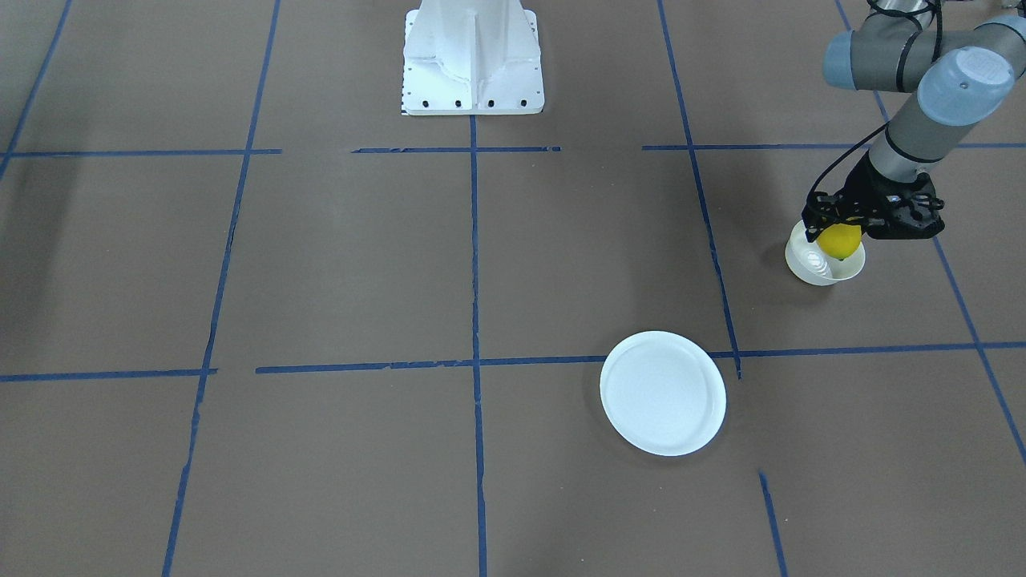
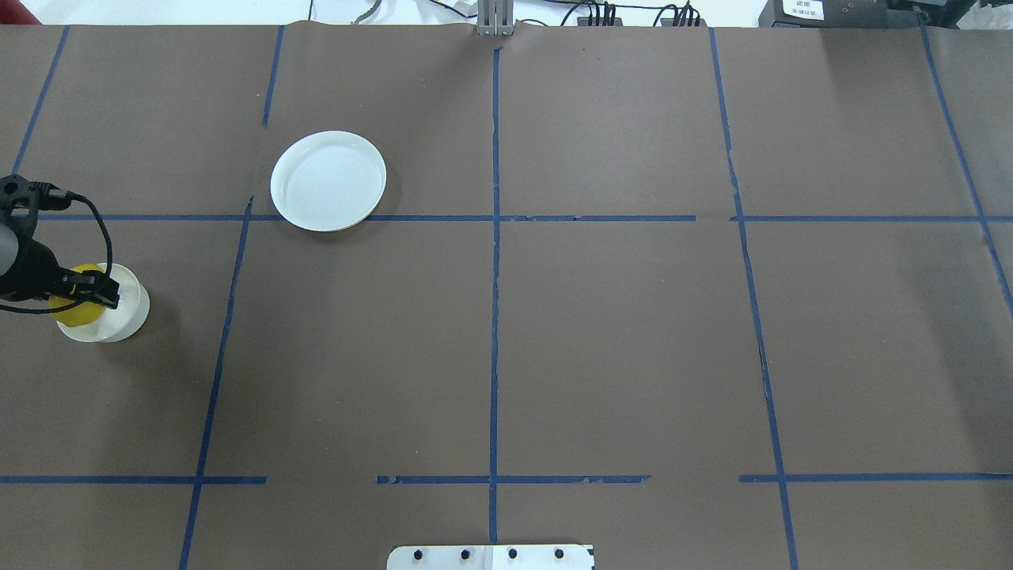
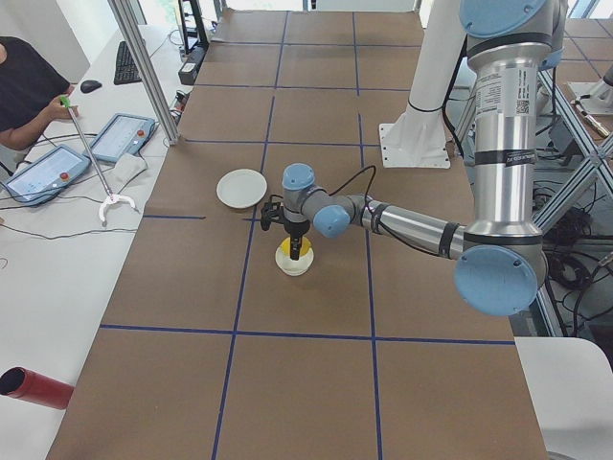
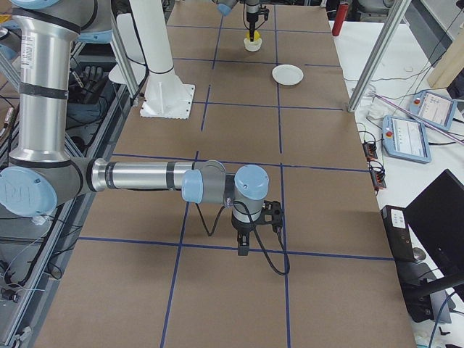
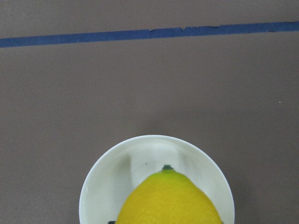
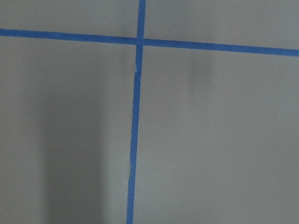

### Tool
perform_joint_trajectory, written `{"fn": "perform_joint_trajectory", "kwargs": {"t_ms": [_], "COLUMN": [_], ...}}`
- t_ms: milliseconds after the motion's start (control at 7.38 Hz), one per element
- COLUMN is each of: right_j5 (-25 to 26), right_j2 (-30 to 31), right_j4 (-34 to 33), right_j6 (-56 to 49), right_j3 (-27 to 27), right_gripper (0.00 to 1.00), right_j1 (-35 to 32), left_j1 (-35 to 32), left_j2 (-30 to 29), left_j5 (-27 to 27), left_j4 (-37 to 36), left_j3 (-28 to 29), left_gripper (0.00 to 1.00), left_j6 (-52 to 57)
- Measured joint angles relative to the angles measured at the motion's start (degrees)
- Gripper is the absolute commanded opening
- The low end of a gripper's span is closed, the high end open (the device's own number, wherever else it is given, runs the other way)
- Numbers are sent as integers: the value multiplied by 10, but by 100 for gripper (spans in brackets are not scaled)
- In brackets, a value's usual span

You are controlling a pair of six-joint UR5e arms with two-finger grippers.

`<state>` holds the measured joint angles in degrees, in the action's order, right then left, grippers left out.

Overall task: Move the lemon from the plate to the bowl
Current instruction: 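Lower the lemon into the white bowl with the left gripper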

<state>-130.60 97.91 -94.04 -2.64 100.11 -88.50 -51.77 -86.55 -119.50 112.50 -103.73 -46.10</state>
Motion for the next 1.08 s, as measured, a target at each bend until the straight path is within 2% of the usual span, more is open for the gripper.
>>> {"fn": "perform_joint_trajectory", "kwargs": {"t_ms": [406, 542, 677, 1083], "right_j5": [0, 0, 0, 0], "right_j2": [0, 0, 0, 0], "right_j4": [0, 0, 0, 0], "right_j6": [0, 0, 0, 0], "right_j3": [0, 0, 0, 0], "right_gripper": [100, 100, 100, 100], "right_j1": [0, 0, 0, 0], "left_j1": [0, 0, 0, -1], "left_j2": [-1, -1, -1, -1], "left_j5": [0, 0, 0, 0], "left_j4": [0, 0, 0, -1], "left_j3": [-1, -1, -2, -5], "left_gripper": [73, 84, 100, 100], "left_j6": [1, 1, 1, 1]}}
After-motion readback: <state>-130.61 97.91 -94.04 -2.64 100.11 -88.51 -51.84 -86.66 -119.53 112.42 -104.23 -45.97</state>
